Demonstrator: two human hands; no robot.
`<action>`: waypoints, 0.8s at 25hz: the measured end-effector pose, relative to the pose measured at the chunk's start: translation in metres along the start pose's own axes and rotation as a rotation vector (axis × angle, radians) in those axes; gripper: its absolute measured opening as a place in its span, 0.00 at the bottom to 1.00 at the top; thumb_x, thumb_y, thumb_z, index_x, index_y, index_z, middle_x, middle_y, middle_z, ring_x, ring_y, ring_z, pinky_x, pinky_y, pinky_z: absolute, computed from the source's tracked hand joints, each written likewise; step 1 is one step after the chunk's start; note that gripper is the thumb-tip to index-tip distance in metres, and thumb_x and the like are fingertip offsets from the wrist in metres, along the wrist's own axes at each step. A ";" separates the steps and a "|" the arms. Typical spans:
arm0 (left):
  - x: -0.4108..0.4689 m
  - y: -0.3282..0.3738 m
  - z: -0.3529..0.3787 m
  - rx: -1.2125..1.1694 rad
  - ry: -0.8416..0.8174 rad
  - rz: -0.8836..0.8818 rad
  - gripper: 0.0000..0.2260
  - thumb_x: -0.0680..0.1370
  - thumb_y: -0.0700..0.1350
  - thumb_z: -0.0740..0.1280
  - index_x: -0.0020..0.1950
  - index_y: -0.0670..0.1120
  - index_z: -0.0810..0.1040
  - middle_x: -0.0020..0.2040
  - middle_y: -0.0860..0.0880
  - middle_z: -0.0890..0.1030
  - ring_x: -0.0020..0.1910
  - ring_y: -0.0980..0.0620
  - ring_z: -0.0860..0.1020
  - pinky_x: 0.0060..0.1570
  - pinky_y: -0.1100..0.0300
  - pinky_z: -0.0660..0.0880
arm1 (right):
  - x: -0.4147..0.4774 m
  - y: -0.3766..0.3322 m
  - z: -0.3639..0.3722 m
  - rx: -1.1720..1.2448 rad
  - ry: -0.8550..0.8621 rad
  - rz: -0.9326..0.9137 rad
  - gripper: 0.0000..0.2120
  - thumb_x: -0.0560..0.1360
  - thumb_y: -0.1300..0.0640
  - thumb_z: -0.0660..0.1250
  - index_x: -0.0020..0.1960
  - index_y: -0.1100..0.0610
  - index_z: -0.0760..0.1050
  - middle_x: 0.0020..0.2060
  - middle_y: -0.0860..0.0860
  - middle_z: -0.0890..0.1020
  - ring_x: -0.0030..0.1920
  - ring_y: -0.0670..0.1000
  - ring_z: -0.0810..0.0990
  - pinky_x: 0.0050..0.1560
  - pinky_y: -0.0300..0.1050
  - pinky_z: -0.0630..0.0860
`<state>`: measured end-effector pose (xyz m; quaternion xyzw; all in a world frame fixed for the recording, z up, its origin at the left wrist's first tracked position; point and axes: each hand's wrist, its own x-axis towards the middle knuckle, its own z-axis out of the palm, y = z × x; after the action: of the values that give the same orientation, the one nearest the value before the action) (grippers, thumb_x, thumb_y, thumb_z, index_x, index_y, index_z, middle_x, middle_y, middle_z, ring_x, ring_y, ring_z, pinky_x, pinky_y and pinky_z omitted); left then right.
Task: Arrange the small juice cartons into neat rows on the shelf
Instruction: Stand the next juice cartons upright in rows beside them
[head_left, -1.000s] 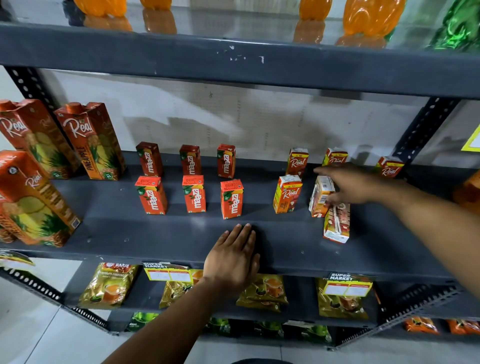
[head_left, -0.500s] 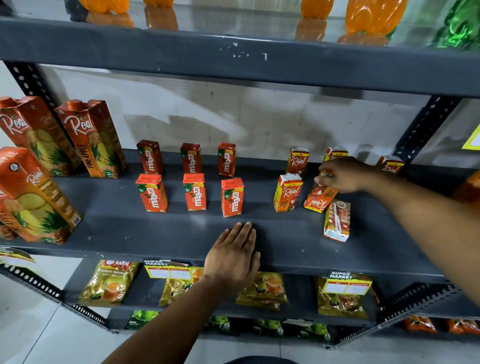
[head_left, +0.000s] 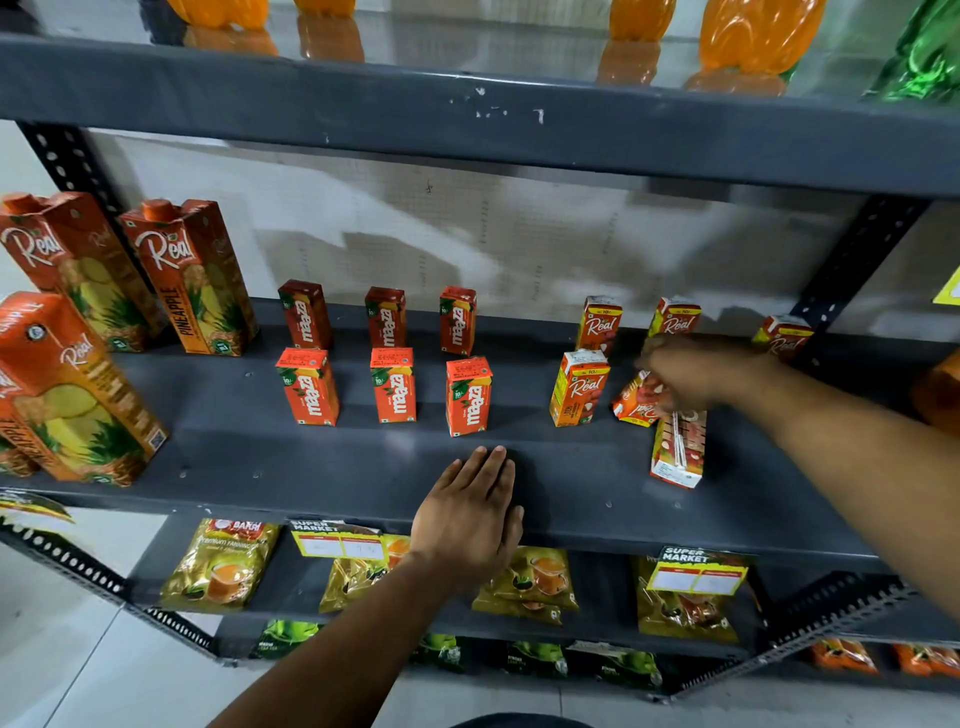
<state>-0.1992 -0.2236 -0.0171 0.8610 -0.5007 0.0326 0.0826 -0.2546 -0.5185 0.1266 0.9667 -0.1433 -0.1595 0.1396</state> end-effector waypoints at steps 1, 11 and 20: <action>0.000 0.000 0.000 -0.001 0.003 0.000 0.28 0.79 0.57 0.43 0.76 0.44 0.52 0.78 0.45 0.53 0.76 0.47 0.49 0.73 0.53 0.44 | 0.000 -0.001 0.003 -0.027 0.003 0.005 0.28 0.71 0.53 0.71 0.69 0.56 0.68 0.64 0.55 0.74 0.60 0.56 0.75 0.59 0.50 0.74; 0.002 -0.001 0.004 0.017 0.018 -0.012 0.29 0.78 0.58 0.42 0.75 0.44 0.56 0.77 0.44 0.57 0.76 0.46 0.53 0.72 0.53 0.45 | -0.013 0.049 0.013 1.399 0.645 0.334 0.25 0.68 0.62 0.75 0.62 0.60 0.71 0.60 0.59 0.79 0.55 0.55 0.78 0.52 0.50 0.76; 0.002 0.000 0.000 0.015 -0.006 -0.002 0.29 0.78 0.57 0.42 0.76 0.44 0.53 0.78 0.45 0.55 0.76 0.47 0.51 0.73 0.52 0.46 | 0.011 0.002 0.046 1.037 0.176 0.276 0.33 0.67 0.58 0.76 0.67 0.50 0.65 0.59 0.53 0.77 0.54 0.54 0.77 0.54 0.54 0.76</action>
<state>-0.1982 -0.2255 -0.0169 0.8622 -0.5000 0.0336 0.0747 -0.2615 -0.5345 0.0823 0.8908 -0.3163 0.0332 -0.3244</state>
